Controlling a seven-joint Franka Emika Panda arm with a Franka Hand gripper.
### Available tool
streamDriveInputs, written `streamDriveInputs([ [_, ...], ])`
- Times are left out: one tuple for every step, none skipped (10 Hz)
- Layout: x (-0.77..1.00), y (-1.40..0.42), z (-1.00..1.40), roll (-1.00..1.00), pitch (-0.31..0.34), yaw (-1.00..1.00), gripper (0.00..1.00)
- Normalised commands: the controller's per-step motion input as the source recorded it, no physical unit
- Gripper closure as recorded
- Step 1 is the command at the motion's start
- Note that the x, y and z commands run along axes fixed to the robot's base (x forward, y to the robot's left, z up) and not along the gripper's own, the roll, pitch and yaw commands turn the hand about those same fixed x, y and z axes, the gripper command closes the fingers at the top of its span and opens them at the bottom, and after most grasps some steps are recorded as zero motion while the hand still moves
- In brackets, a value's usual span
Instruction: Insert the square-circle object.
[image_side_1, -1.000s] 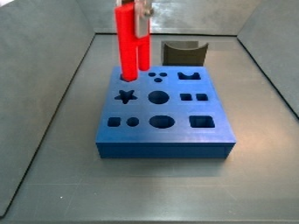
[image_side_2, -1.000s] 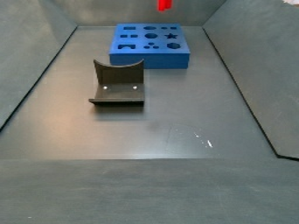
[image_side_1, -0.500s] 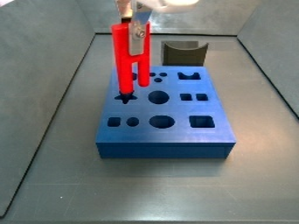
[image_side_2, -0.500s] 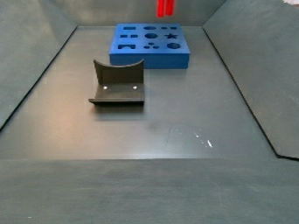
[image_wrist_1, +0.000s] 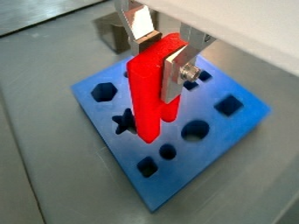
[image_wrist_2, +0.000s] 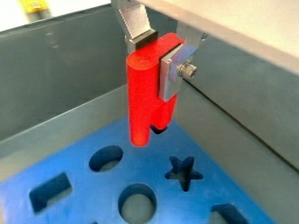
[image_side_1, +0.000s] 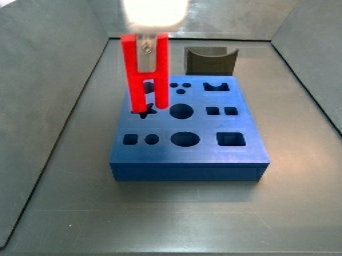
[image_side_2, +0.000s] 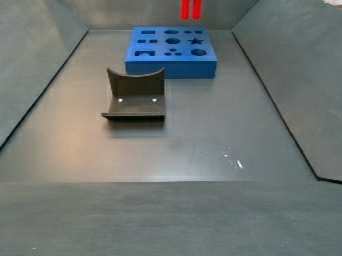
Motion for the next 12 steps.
streamDriveInputs([
  [-0.02,-0.28,-0.55,0.1,0.034,-0.89,1.0],
  [-0.24,-0.35,-0.37,0.16,0.087,-0.69,1.0],
  [-0.4,-0.15,-0.28,0.08,0.016,-0.4,1.0],
  [-0.13,0.0,-0.23,0.05,0.0,0.0,1.0],
  [0.0,0.0,-0.31,0.07,0.0,0.0,1.0],
  [0.0,0.0,-0.4,0.07,-0.023,0.0,1.0],
  [0.05,-0.01,-0.52,0.0,-0.006,0.0,1.0],
  [0.2,-0.01,-0.49,0.0,0.0,0.0,1.0],
  [0.27,-0.07,-0.43,0.0,0.036,0.0,1.0],
  [0.24,-0.11,-0.4,0.0,0.029,0.0,1.0],
  [0.0,-0.14,-0.34,0.0,0.0,0.04,1.0],
  [0.0,-0.15,-0.34,0.0,-0.014,0.1,1.0],
])
